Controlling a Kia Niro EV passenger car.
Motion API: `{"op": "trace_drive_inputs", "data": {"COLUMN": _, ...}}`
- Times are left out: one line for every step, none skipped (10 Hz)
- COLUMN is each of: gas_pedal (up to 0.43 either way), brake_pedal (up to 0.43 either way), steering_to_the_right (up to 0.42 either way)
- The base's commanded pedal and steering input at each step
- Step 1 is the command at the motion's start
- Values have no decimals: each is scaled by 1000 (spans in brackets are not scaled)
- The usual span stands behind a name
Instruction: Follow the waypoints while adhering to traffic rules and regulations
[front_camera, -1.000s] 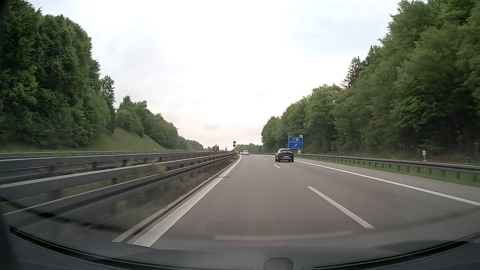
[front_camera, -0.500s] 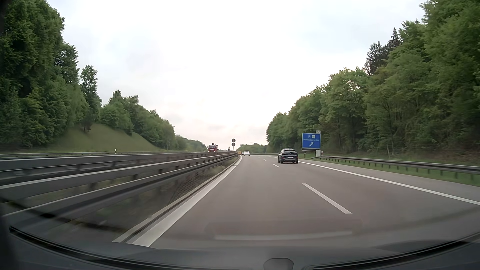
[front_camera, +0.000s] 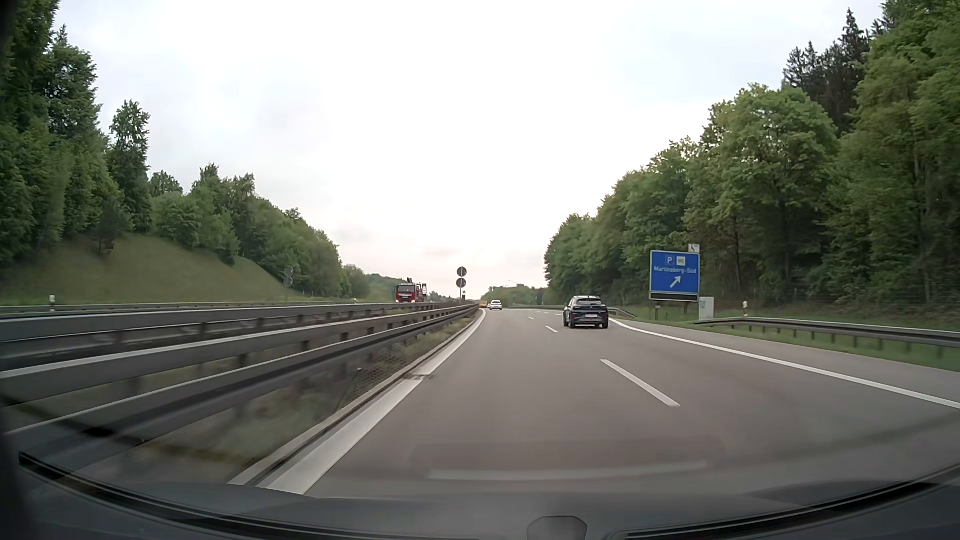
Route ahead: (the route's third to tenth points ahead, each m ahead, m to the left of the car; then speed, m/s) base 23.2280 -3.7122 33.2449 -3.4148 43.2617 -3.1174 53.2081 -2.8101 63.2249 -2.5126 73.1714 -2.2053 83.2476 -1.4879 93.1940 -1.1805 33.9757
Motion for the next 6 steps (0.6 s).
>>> {"op": "trace_drive_inputs", "data": {"gas_pedal": 280, "brake_pedal": 0, "steering_to_the_right": -7}}
{"op": "trace_drive_inputs", "data": {"gas_pedal": 280, "brake_pedal": 0, "steering_to_the_right": -7}}
{"op": "trace_drive_inputs", "data": {"gas_pedal": 268, "brake_pedal": 0, "steering_to_the_right": -7}}
{"op": "trace_drive_inputs", "data": {"gas_pedal": 248, "brake_pedal": 0, "steering_to_the_right": -7}}
{"op": "trace_drive_inputs", "data": {"gas_pedal": 248, "brake_pedal": 0, "steering_to_the_right": -6}}
{"op": "trace_drive_inputs", "data": {"gas_pedal": 248, "brake_pedal": 0, "steering_to_the_right": -6}}
